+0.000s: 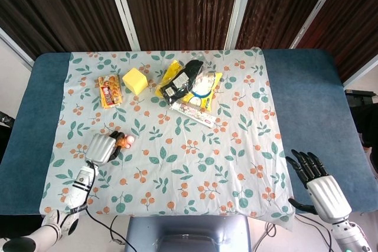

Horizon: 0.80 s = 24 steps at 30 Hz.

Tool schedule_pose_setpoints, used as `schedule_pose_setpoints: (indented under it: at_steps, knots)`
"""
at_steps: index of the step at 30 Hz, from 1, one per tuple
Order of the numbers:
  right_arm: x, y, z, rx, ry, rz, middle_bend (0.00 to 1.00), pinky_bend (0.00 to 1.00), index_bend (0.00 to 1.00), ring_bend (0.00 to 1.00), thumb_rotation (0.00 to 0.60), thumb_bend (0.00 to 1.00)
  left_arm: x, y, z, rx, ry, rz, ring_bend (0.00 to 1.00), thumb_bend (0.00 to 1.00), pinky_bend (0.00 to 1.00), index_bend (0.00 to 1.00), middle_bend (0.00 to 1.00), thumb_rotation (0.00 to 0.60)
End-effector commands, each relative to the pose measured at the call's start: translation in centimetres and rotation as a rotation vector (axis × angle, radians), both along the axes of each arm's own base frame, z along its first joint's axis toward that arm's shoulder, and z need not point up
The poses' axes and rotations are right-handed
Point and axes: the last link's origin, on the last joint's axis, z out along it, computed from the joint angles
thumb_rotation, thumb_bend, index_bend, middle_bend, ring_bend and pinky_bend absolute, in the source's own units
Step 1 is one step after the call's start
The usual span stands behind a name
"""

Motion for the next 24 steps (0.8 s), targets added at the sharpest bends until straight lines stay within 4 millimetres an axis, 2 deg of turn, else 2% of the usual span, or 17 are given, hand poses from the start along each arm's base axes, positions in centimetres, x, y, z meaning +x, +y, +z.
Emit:
schedule_pose_setpoints:
  at_steps: [1,5,8,13,18,24]
  knots:
    - [0.01,0.03,0.00,0.002,0.000,0.000,0.00,0.00,0.00,0.00,0.600,0.12,0.27,-0.29,0.19,0.000,-0.006,-0.016,0.94,0.41,1.00,0.02,0.06,0.600]
    - [0.02,0.08,0.07,0.003,-0.001,-0.004,0.00,0.00,0.00,0.00,0.600,0.12,0.63,-0.62,0.27,-0.002,-0.016,-0.023,0.94,0.41,1.00,0.03,0.06,0.600]
    - [0.08,0.13,0.11,0.002,-0.002,-0.001,0.00,0.00,0.00,0.00,0.600,0.12,0.89,-0.84,0.30,-0.005,-0.016,-0.029,0.94,0.41,1.00,0.09,0.11,0.600]
    - [0.06,0.13,0.20,0.001,-0.004,-0.002,0.00,0.00,0.00,0.00,0.600,0.12,0.84,-0.71,-0.04,-0.014,0.010,-0.012,0.94,0.41,1.00,0.23,0.27,0.600]
    - [0.02,0.11,0.45,-0.008,-0.007,-0.005,0.00,0.00,0.00,0.00,0.600,0.12,0.47,-0.30,-0.15,-0.004,0.027,0.014,0.94,0.41,1.00,0.38,0.37,0.600]
    - [0.01,0.08,0.31,-0.002,-0.005,-0.006,0.00,0.00,0.00,0.00,0.600,0.12,0.09,0.05,-0.06,0.004,0.037,0.024,0.95,0.41,1.00,0.51,0.49,0.600]
